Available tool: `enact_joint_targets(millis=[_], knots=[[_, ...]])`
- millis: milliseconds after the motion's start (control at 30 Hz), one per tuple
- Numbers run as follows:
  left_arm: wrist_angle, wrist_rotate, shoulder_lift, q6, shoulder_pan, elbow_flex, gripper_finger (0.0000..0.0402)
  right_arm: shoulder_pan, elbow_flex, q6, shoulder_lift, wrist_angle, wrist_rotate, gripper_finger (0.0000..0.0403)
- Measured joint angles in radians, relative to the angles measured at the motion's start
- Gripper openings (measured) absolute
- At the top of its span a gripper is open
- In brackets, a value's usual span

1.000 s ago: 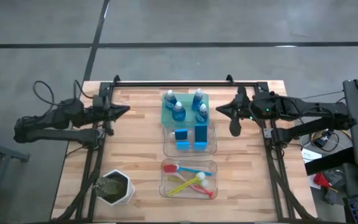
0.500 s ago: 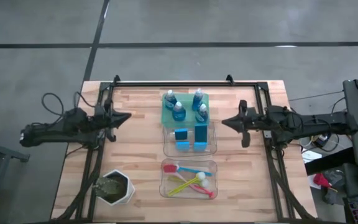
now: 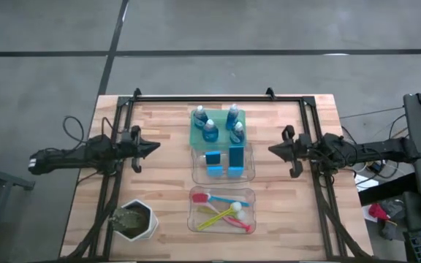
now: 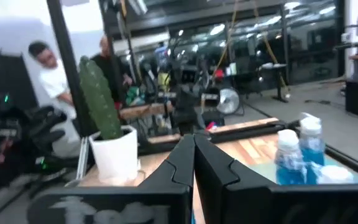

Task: Pick & Place Kitchen Sink Supplies
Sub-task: Return to Home Position

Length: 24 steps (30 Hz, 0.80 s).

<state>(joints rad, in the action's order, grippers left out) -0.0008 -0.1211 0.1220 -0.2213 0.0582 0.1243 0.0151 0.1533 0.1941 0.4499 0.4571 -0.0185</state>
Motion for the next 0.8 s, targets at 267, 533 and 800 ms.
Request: enact_joint_targets(millis=[267, 533, 800], knots=[[0.127, -0.009, -0.050, -0.019, 0.000, -0.115, 0.0000, 0.000, -0.144, 0.034, -0.067, 0.123, 0.072, 0.0009], [0.072, -0.069, -0.084, -0.016, 0.001, -0.116, 0.0000, 0.000, -0.144, 0.052, -0.108, -0.040, 0.038, 0.0009], [0.053, -0.090, -0.092, 0.036, 0.001, -0.116, 0.0000, 0.000, -0.144, -0.009, -0.115, -0.144, 0.015, 0.0009]])
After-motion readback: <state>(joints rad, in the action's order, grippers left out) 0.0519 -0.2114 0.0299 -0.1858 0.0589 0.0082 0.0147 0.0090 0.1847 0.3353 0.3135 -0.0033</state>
